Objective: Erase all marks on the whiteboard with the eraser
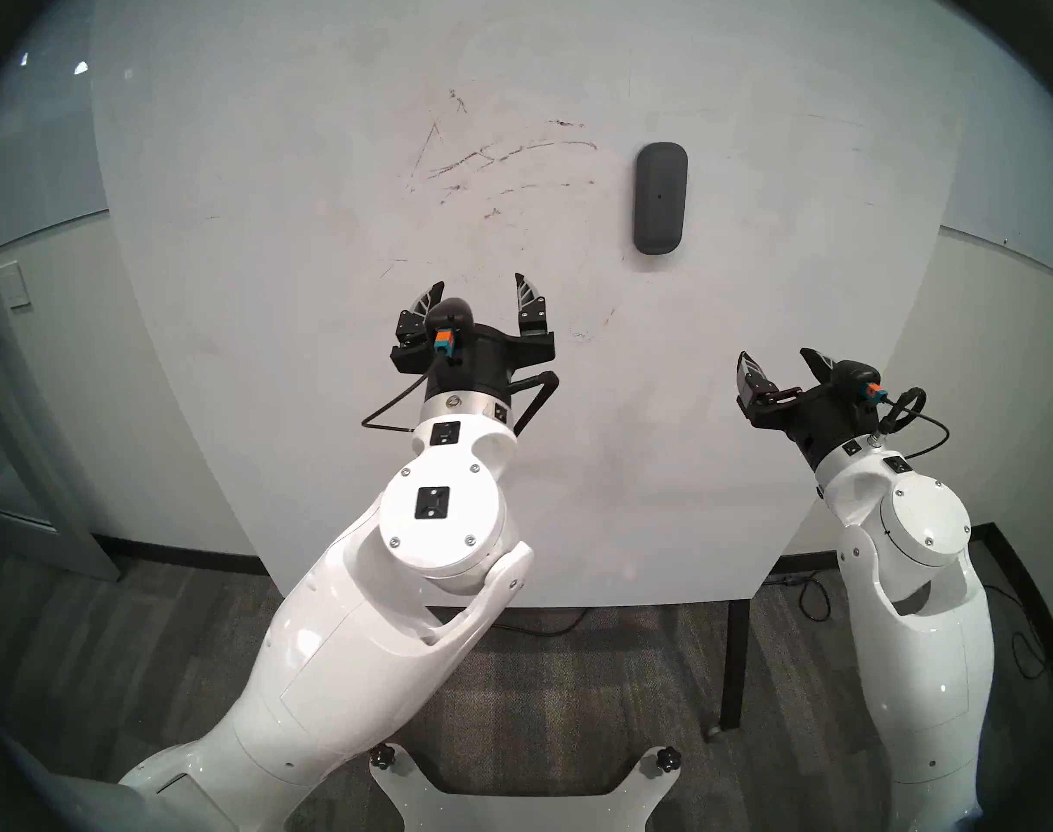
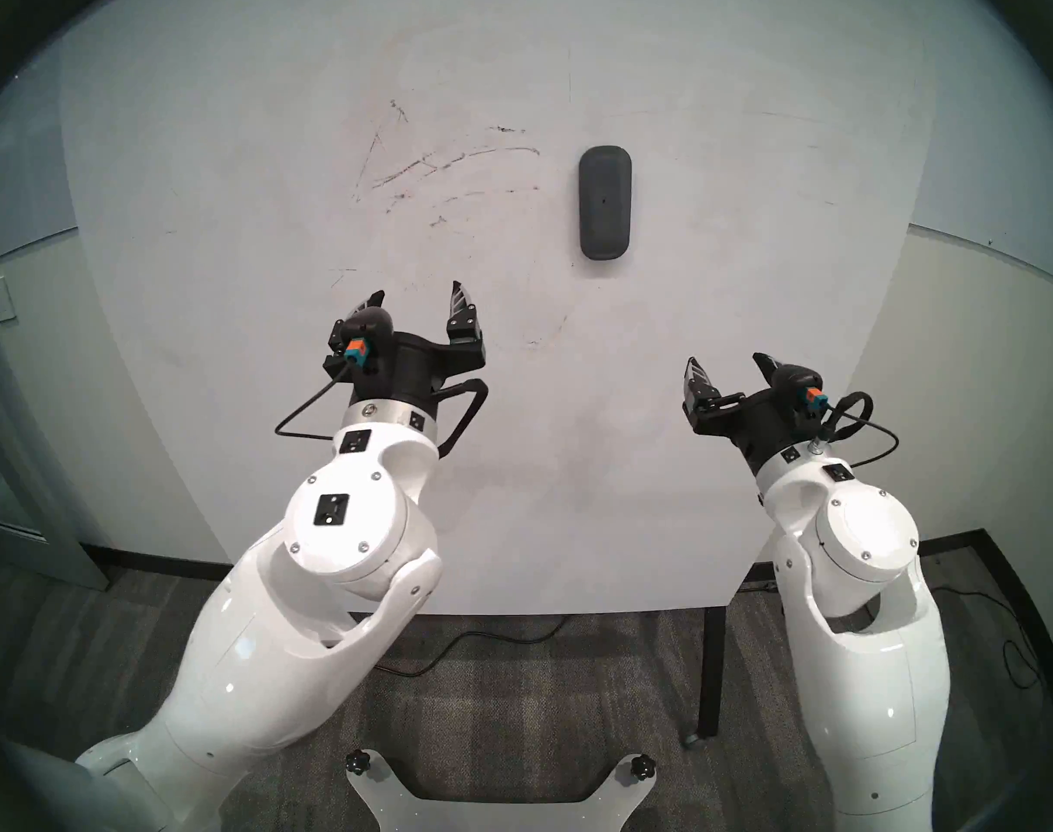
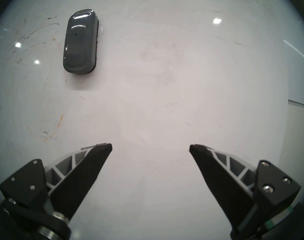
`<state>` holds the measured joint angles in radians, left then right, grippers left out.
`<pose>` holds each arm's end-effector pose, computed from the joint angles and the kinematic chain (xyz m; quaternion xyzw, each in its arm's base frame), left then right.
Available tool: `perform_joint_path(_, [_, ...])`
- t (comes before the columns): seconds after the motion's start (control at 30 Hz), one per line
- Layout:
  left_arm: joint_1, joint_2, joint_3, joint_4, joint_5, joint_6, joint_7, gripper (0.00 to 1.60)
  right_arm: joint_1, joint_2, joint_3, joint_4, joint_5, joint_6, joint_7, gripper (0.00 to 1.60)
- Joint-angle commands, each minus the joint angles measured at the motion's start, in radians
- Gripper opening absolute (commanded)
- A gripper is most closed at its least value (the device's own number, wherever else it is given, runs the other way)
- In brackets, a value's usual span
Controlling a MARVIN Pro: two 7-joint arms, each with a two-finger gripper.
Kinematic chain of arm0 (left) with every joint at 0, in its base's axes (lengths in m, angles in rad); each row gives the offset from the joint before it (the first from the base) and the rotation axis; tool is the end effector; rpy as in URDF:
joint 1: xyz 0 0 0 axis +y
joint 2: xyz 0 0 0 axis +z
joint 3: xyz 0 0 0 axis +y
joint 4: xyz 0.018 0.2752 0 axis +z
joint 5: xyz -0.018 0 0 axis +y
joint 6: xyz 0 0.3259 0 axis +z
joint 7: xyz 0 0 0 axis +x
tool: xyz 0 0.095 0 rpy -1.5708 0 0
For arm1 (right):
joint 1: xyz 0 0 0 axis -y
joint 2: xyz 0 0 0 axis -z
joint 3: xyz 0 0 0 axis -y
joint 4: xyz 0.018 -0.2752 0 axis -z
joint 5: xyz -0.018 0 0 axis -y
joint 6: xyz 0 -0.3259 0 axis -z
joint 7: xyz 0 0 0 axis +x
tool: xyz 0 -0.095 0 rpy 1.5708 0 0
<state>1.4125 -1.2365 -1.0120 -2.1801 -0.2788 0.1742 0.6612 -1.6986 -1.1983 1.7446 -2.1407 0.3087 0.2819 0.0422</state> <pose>0.3598 -0.1167 -0.0743 0.5685 0.0257 0.8200 0.0615 0.3772 -0.0834 -0.1082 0.6389 0.0633 0.7665 0.0184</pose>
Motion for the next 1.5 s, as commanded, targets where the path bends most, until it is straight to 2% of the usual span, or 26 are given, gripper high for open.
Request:
perform_joint_path(0.0, [0.098,0.097,-0.107,-0.093,-0.058,0.011,-0.069,1.60,0.009,0.001,-0.002,-0.019,0.000,-0.006,0.002,1.60])
perform_joint_path(0.03, [0.139,0.137,-0.129,-0.118,-0.069,0.004,-0.090,1.60,0.009,0.001,-0.002,-0.019,0.000,-0.006,0.002,1.60])
perform_joint_path(0.1, [0.161,0.157,-0.160,-0.126,-0.091,0.004,-0.116,1.60,0.009,0.001,-0.002,-0.019,0.000,-0.006,0.002,1.60])
perform_joint_path(0.17, [0.150,0.145,-0.171,-0.116,-0.096,0.011,-0.116,1.60,0.009,0.001,-0.002,-0.019,0.000,-0.006,0.002,1.60])
perform_joint_path(0.2, [0.188,0.181,-0.209,-0.129,-0.115,0.007,-0.140,1.60,0.009,0.001,-0.002,-0.019,0.000,-0.006,0.002,1.60])
perform_joint_path(0.37, [0.260,0.249,-0.292,-0.134,-0.161,-0.011,-0.201,1.60,0.009,0.001,-0.002,-0.018,0.000,-0.006,0.002,1.60])
perform_joint_path(0.43, [0.281,0.269,-0.309,-0.137,-0.171,-0.019,-0.217,1.60,0.009,0.001,-0.002,-0.018,0.000,-0.006,0.002,1.60])
perform_joint_path(0.57, [0.328,0.311,-0.358,-0.123,-0.177,-0.042,-0.301,1.60,0.009,0.001,-0.002,-0.018,0.000,-0.006,0.002,1.60])
perform_joint_path(0.63, [0.344,0.326,-0.370,-0.125,-0.182,-0.053,-0.310,1.60,0.009,0.001,-0.002,-0.018,0.000,-0.006,0.002,1.60])
perform_joint_path(0.7, [0.374,0.353,-0.416,-0.117,-0.200,-0.083,-0.363,1.60,0.009,0.001,-0.002,-0.018,0.000,-0.006,0.002,1.60])
perform_joint_path(0.8, [0.405,0.380,-0.442,-0.115,-0.209,-0.108,-0.398,1.60,0.009,0.001,-0.002,-0.018,0.000,-0.006,0.002,1.60])
perform_joint_path(0.87, [0.447,0.416,-0.482,-0.109,-0.227,-0.155,-0.456,1.60,0.009,0.001,-0.002,-0.019,0.000,-0.006,0.002,1.60])
perform_joint_path(0.93, [0.474,0.425,-0.503,-0.110,-0.233,-0.177,-0.481,1.60,0.009,0.001,-0.002,-0.019,0.000,-0.006,0.002,1.60])
perform_joint_path(1.0, [0.470,0.437,-0.514,-0.098,-0.250,-0.193,-0.500,1.60,0.009,0.001,-0.002,-0.019,0.000,-0.006,0.002,1.60])
perform_joint_path(1.07, [0.517,0.446,-0.556,-0.094,-0.264,-0.244,-0.559,1.60,0.009,0.001,-0.002,-0.020,0.000,-0.007,0.003,1.60])
perform_joint_path(1.2, [0.556,0.451,-0.605,-0.072,-0.299,-0.294,-0.624,1.60,0.009,0.001,-0.003,-0.020,0.000,-0.007,0.002,1.60])
perform_joint_path(1.23, [0.596,0.442,-0.641,-0.067,-0.315,-0.340,-0.675,1.60,0.008,0.001,-0.003,-0.021,0.000,-0.007,0.002,1.60])
perform_joint_path(1.3, [0.581,0.440,-0.633,-0.063,-0.323,-0.327,-0.666,1.60,0.008,0.001,-0.003,-0.021,0.000,-0.007,0.002,1.60])
perform_joint_path(1.33, [0.615,0.437,-0.661,-0.061,-0.332,-0.366,-0.709,1.60,0.008,0.001,-0.003,-0.021,-0.001,-0.008,0.002,1.60])
perform_joint_path(1.47, [0.655,0.404,-0.706,-0.039,-0.364,-0.430,-0.791,1.60,0.008,0.001,-0.003,-0.022,-0.001,-0.008,0.002,1.60])
